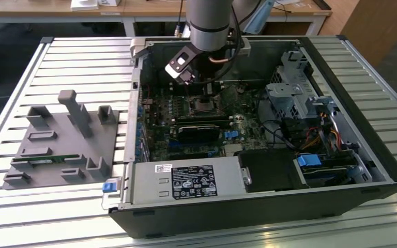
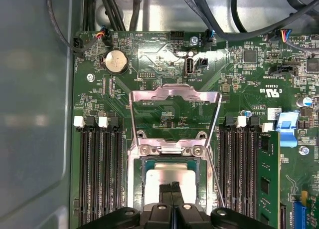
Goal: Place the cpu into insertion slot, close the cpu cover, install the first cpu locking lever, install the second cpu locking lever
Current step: 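Close the cpu cover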
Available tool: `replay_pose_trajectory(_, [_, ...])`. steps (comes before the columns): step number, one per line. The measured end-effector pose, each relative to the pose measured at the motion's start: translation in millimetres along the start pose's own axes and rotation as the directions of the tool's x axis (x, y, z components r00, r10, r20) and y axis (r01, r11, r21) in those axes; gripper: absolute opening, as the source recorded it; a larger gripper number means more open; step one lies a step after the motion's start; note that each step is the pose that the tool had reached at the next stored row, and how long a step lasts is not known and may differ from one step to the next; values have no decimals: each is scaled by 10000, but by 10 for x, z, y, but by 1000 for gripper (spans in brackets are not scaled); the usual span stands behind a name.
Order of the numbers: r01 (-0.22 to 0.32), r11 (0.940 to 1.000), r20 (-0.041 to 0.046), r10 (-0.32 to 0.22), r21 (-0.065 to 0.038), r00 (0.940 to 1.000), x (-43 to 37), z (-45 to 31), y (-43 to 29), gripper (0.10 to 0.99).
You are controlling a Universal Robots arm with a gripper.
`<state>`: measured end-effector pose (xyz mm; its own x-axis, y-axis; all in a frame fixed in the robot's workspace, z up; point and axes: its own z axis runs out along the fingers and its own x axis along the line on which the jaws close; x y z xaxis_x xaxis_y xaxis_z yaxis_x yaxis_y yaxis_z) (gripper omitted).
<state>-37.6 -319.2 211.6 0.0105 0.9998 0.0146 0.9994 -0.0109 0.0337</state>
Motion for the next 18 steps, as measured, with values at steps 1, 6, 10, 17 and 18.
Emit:
replay_pose_trajectory(1, [0,10000,1,0,0,10000,0,-2,0,106])
replay_pose_trajectory(6, [0,10000,3,0,1,10000,0,-15,0,106])
replay_pose_trajectory(10, [0,10000,2,0,1,10000,0,-26,1,106])
replay_pose_trajectory(17, [0,10000,3,0,2,10000,0,-57,2,106])
replay_pose_trajectory(18, [0,10000,3,0,2,10000,0,-63,2,106])
